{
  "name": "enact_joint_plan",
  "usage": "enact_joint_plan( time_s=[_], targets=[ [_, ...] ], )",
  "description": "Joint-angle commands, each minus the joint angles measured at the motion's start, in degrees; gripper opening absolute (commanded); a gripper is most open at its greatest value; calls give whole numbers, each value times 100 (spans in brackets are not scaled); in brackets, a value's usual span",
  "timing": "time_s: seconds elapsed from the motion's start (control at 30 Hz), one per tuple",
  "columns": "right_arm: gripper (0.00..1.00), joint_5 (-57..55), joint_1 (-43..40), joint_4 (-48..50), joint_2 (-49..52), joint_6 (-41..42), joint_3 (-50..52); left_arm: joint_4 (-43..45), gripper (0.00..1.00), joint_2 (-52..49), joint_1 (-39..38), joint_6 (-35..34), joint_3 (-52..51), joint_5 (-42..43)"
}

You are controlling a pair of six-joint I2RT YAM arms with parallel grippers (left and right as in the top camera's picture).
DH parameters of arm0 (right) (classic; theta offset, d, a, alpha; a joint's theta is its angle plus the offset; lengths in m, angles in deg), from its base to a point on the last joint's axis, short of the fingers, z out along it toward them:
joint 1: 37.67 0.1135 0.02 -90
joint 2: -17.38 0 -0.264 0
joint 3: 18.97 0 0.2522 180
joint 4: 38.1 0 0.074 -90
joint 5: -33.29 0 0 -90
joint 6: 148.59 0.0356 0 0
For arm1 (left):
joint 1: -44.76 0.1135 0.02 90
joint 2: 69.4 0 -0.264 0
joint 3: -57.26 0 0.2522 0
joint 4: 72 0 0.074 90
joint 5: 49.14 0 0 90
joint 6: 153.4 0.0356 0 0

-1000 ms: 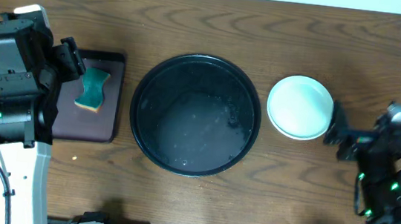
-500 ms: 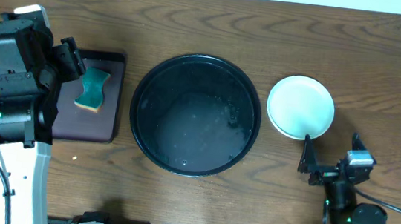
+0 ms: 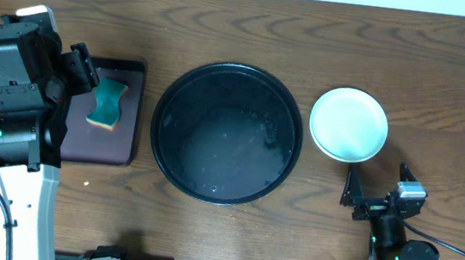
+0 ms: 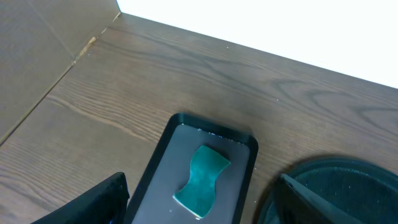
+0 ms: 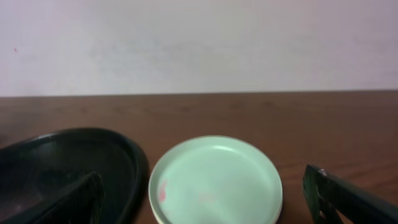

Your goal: Clean dirty plates on tray and stack at the side

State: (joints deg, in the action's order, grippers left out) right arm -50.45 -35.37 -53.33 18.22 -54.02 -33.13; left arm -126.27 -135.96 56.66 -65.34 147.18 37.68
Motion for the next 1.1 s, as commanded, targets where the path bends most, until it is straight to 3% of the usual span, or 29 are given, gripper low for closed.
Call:
enact_joint_plan(
  time_s=[0.0, 1.07],
  targets=[
    [99, 46, -4, -203, -57, 96, 11, 7, 75, 22, 20, -94, 20, -44],
    [99, 44, 74, -221, -57, 94, 9, 7, 75, 22, 20, -94, 20, -44]
  ],
)
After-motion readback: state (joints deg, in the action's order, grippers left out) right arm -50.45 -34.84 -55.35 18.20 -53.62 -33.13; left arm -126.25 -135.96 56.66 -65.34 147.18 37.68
